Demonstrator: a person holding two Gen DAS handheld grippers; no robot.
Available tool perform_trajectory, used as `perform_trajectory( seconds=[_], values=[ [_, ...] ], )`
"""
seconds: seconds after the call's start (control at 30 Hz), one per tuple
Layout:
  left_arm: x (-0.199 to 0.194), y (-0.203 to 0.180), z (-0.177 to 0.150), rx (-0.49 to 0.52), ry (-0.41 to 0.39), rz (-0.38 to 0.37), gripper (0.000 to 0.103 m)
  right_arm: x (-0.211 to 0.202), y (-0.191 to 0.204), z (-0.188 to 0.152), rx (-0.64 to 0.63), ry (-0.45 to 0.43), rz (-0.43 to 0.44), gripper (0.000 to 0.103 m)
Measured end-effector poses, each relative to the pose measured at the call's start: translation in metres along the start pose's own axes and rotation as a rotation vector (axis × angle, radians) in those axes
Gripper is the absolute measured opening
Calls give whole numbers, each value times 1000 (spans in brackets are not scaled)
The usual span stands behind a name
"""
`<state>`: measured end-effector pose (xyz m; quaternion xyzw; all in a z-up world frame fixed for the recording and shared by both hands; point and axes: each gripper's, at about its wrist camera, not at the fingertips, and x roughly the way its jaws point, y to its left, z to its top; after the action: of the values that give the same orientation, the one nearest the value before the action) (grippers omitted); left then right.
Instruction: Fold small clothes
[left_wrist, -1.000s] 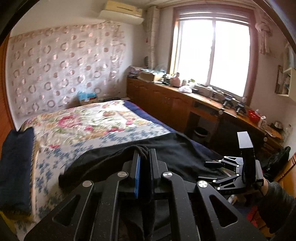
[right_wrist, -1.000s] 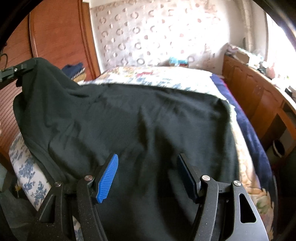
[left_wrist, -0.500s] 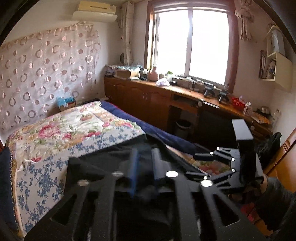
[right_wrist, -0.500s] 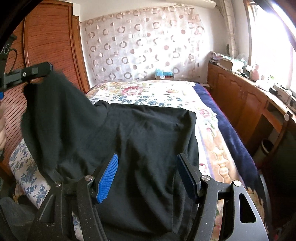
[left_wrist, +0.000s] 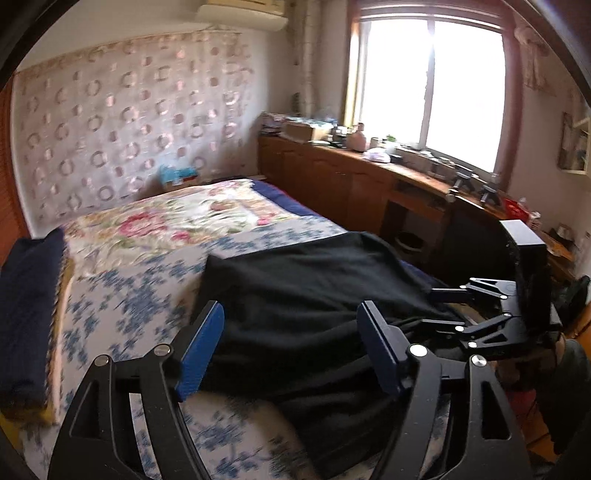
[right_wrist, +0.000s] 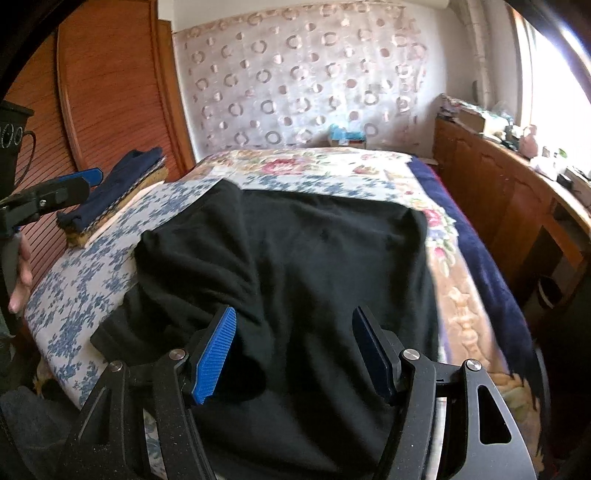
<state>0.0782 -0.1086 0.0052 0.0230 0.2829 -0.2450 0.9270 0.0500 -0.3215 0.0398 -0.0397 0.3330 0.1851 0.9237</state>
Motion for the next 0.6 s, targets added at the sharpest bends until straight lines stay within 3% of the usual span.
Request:
perform_trajectory(
  seconds=[0.3,0.4,0.47,0.6],
  values=[
    [0,24,-19,-44,16,36,75,31,5,2,-28,84,79,67],
    [0,29,-21,-55,19,36,75,30,4,2,-34,97,104,61],
    [1,29,-21,-55,19,37,75,32,6,2,-45,103,121,53],
    [2,31,-22,-61,16,39,75,28,8,1,-79,102,134,27]
  ],
)
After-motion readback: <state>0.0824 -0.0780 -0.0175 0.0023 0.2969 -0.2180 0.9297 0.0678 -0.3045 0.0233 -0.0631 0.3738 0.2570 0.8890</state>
